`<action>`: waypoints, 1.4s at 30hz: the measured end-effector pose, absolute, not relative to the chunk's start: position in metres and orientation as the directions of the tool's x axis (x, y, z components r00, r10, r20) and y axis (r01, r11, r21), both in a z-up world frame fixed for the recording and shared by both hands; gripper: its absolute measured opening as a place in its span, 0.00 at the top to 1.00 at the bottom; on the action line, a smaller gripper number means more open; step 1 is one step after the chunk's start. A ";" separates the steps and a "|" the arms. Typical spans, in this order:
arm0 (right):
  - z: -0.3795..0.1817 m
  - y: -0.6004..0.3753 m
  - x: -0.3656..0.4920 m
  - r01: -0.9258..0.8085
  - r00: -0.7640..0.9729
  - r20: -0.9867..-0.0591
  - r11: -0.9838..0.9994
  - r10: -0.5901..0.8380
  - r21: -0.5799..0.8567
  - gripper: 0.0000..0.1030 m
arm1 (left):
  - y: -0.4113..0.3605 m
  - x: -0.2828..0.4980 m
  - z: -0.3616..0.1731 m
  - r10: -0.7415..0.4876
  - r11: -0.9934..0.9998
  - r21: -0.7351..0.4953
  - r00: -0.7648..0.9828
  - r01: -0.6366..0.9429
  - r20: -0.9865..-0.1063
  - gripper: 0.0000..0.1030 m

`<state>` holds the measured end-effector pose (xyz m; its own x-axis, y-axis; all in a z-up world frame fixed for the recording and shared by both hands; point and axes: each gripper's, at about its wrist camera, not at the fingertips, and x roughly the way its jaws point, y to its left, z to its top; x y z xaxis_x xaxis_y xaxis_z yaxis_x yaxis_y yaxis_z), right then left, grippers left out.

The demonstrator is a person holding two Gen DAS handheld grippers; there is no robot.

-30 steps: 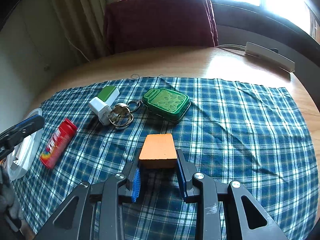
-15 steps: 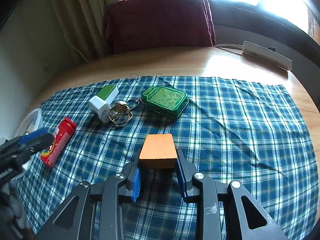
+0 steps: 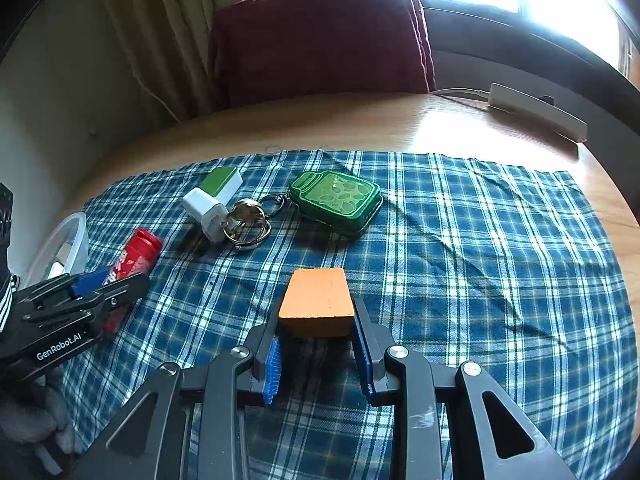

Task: Organize rigid objects
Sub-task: 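Carry Skittles can into clear bowl and open left tool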

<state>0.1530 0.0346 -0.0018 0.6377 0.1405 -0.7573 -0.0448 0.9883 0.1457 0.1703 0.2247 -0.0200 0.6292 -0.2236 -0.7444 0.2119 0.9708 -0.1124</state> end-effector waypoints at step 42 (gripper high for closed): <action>-0.004 0.036 0.152 -0.051 0.643 -0.754 0.990 0.136 0.135 0.69 | 0.417 0.092 0.032 0.203 0.923 -0.173 0.817 -0.344 -0.539 0.35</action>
<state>0.1525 0.0360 -0.0040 0.6433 0.1356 -0.7535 -0.0510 0.9896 0.1345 0.0924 0.4174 0.0319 0.8172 0.2030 -0.5394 -0.3436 0.9231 -0.1730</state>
